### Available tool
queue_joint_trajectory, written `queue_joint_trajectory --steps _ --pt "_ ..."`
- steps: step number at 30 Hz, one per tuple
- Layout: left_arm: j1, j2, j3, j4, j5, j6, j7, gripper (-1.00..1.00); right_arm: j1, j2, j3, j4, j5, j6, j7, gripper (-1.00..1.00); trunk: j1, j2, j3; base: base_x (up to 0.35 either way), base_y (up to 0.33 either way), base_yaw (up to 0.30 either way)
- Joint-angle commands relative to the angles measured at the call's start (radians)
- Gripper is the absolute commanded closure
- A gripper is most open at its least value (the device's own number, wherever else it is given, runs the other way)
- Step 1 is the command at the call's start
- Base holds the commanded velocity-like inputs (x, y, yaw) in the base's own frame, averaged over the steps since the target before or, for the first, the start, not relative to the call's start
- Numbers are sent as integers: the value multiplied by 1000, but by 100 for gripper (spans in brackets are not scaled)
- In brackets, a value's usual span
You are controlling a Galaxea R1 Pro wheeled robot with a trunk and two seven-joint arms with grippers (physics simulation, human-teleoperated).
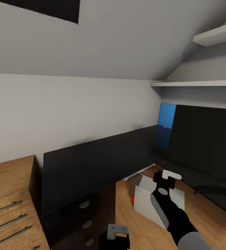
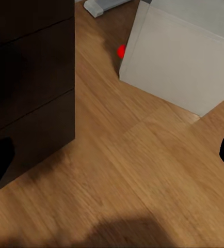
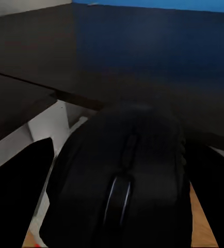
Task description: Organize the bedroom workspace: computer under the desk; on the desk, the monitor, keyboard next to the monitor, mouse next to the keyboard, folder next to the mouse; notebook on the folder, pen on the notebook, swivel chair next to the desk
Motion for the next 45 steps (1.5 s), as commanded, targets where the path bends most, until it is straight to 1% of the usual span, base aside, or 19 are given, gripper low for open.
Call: queue_joint_trajectory --steps 1,3,4,5,8,10,14,19,23,26,29,33,36,39,40,41,43,45 --pt "-1 0 -2 -1 4 4 7 -100 23 -1 4 -54 -5 55 -8 100 0 -1 -1 0 0 0" --pt "-1 0 -2 -1 3 4 7 -100 59 0 6 -163 -10 153 -7 100 0 -1 -1 0 0 0" --pt "-1 0 -2 -1 4 4 7 -100 65 0 6 -183 -13 165 -7 100 0 -1 -1 0 0 0" --pt "-1 0 -2 0 4 4 7 -100 77 1 7 -225 -25 184 -8 100 0 -1 -1 0 0 0" --pt "-1 0 -2 0 4 4 7 -100 98 5 9 -296 -56 203 -10 100 0 -1 -1 0 0 0" --pt "-1 0 -1 0 4 4 7 -100 117 16 9 -350 -82 212 -12 100 0 -1 -1 0 0 2" --pt "-1 1 2 1 3 4 9 -100 128 21 9 -374 -91 216 -13 100 0 -1 -3 0 0 97" --pt "-1 2 9 2 4 3 7 -100 130 21 8 -378 -93 217 -14 100 0 -1 -6 0 0 199" --pt "-1 0 8 10 3 2 10 -100 140 19 9 -380 -91 217 -12 100 -15 27 4 0 0 123" --pt "-1 -1 8 11 2 2 11 -100 151 18 18 -381 -86 218 -12 100 -27 48 13 0 0 19" --pt "-1 -1 8 11 2 3 11 -100 156 16 22 -384 -76 218 -13 100 -38 69 22 0 0 5" --pt "-1 -1 9 12 3 3 11 -100 168 16 24 -394 -44 216 -12 100 -54 97 35 0 0 1" --pt "-1 -1 10 12 3 4 11 -100 171 16 24 -398 -36 212 -13 100 -65 118 44 0 0 0" --pt "-1 -1 18 12 4 4 11 -100 172 16 23 -410 -32 210 -14 100 -77 139 54 0 0 0" --pt "-1 -2 29 12 4 4 11 -100 173 17 23 -418 -32 210 -14 100 -81 146 57 0 0 0" --pt "-1 -3 59 13 6 5 8 -100 174 17 22 -434 -30 210 -16 100 -84 153 60 0 0 0" --pt "-1 -7 64 13 7 5 7 -100 174 16 22 -437 -30 209 -16 100 -92 167 66 0 0 0" --pt "-1 -18 66 24 6 5 7 -100 175 17 23 -438 -29 208 -16 100 -100 181 72 -116 0 0"
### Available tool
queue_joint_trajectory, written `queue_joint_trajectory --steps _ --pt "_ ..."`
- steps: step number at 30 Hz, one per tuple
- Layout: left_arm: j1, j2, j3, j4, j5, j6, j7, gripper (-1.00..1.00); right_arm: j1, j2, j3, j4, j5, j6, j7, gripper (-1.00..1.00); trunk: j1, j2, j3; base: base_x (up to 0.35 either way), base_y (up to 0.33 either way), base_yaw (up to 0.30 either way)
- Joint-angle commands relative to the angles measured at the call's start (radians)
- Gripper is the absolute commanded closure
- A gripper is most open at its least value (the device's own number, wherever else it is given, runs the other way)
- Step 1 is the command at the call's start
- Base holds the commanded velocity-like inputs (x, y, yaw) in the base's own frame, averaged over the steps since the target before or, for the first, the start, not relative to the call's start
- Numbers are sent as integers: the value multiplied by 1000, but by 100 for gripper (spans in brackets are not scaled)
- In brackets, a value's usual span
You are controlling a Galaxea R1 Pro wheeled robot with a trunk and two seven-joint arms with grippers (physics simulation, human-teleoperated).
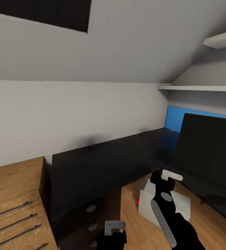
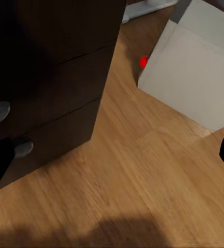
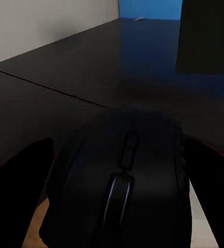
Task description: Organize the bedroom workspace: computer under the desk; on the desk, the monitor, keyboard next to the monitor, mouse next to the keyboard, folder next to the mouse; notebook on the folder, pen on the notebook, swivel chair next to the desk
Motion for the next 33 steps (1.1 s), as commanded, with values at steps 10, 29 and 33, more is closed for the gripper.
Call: queue_joint_trajectory --steps 10,29,33 --pt "-1 -3 -2 14 3 3 6 -100 -1 0 2 -2 -3 3 -7 100 -39 70 30 -308 0 52" --pt "-1 -60 152 176 -10 3 4 -100 0 0 3 0 -3 3 -4 100 -112 203 84 -272 -123 124" --pt "-1 -50 172 366 -12 -1 4 -100 3 0 3 -2 -3 2 -4 100 -127 231 97 -1 -1 129"
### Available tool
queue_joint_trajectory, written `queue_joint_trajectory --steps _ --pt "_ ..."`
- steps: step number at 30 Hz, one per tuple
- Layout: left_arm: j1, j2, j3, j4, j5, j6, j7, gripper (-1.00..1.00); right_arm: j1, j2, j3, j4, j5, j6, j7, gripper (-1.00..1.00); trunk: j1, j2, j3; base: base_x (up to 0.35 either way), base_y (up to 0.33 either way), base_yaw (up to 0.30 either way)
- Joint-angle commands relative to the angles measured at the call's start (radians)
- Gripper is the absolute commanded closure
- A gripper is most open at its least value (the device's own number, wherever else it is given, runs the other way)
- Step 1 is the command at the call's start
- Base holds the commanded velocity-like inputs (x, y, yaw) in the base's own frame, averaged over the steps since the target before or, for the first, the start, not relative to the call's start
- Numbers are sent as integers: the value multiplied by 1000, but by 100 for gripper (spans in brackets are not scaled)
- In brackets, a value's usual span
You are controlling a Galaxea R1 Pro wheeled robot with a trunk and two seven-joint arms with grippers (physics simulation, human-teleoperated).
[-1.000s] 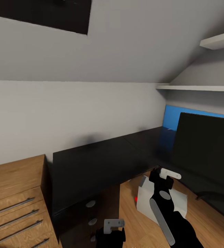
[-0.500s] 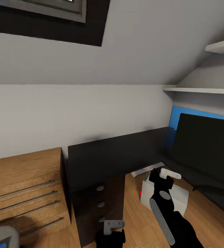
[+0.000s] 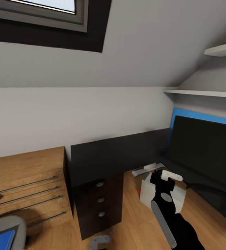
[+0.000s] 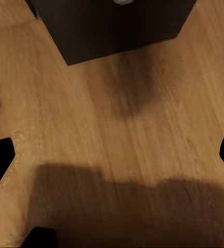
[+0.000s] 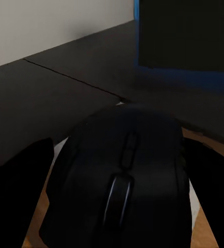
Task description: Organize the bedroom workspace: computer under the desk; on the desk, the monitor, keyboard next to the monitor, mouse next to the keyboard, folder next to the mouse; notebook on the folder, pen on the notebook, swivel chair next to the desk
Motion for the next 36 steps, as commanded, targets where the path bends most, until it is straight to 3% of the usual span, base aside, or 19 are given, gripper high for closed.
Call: queue_joint_trajectory --steps 1,6,8,13,17,19,23,29,36 --pt "-1 3 -3 56 3 -1 3 -100 -1 0 1 -1 -4 7 -6 100 -4 7 2 0 0 255" --pt "-1 -5 -7 255 -9 -87 -58 -100 0 0 3 1 -4 7 -5 100 -23 42 18 0 0 268" --pt "-1 -7 -8 342 -39 -162 -130 -100 4 0 8 1 -5 8 -5 100 -31 56 24 0 0 275" --pt "-1 -7 -6 455 -85 -276 -227 -100 13 0 32 2 -5 9 -4 100 -38 70 30 0 0 276" --pt "-1 5 -5 478 -90 -370 -251 -100 14 0 38 2 -5 9 -3 100 -38 70 28 0 0 277" --pt "-1 25 -5 495 -93 -418 -259 -100 15 0 40 3 -5 9 -3 100 -38 70 28 0 -2 277" --pt "-1 35 -8 506 -94 -446 -262 -100 15 0 49 7 -7 9 -2 100 -38 70 26 75 -106 277" --pt "-1 38 -7 509 -94 -453 -262 -100 18 1 95 10 -8 8 -2 100 -38 70 23 172 -258 277" --pt "-1 41 0 509 -93 -478 -260 -100 19 1 99 10 -8 8 -1 100 -38 70 20 182 -287 277"
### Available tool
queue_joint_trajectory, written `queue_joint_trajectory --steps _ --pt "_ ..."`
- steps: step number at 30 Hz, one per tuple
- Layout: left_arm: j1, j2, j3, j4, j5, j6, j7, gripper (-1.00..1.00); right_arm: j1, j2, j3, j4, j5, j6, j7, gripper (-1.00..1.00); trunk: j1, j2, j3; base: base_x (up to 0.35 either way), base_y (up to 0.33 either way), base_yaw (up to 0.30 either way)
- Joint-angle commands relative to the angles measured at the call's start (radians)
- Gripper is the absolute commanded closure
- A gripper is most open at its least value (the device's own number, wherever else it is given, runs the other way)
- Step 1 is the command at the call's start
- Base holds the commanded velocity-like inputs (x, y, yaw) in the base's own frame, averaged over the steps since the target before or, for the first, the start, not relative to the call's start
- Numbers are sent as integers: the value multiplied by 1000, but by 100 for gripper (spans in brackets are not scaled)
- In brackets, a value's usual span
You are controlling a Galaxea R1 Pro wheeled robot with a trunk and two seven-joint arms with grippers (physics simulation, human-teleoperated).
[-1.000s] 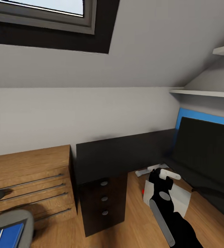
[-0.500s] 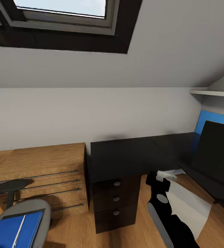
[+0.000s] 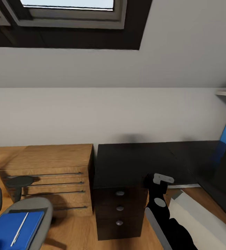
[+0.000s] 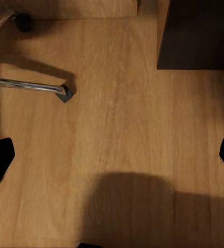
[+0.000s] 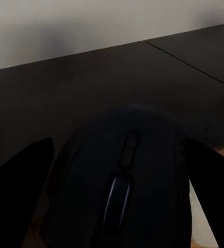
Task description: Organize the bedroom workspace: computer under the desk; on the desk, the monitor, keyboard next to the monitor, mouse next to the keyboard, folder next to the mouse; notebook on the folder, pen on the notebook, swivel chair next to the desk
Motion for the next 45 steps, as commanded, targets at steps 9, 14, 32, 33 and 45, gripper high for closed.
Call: queue_joint_trajectory --steps 9,14,32,33,45 --pt "-1 14 22 3 17 -75 16 -100 -1 3 65 25 -2 4 -8 100 0 -1 -5 34 -63 277" --pt "-1 18 33 4 19 -96 16 -100 -1 4 91 44 -1 4 -7 100 0 -1 -7 2 -3 277" --pt "-1 102 41 -718 32 366 43 -100 -1 2 114 56 3 -11 -7 100 0 -1 -15 0 0 270" --pt "-1 104 49 -748 38 393 47 -100 -1 1 113 55 3 -11 -7 100 0 -1 -15 0 0 143" --pt "-1 107 110 -735 76 481 70 -100 -1 1 112 128 38 -13 18 100 0 -1 -15 145 0 13"
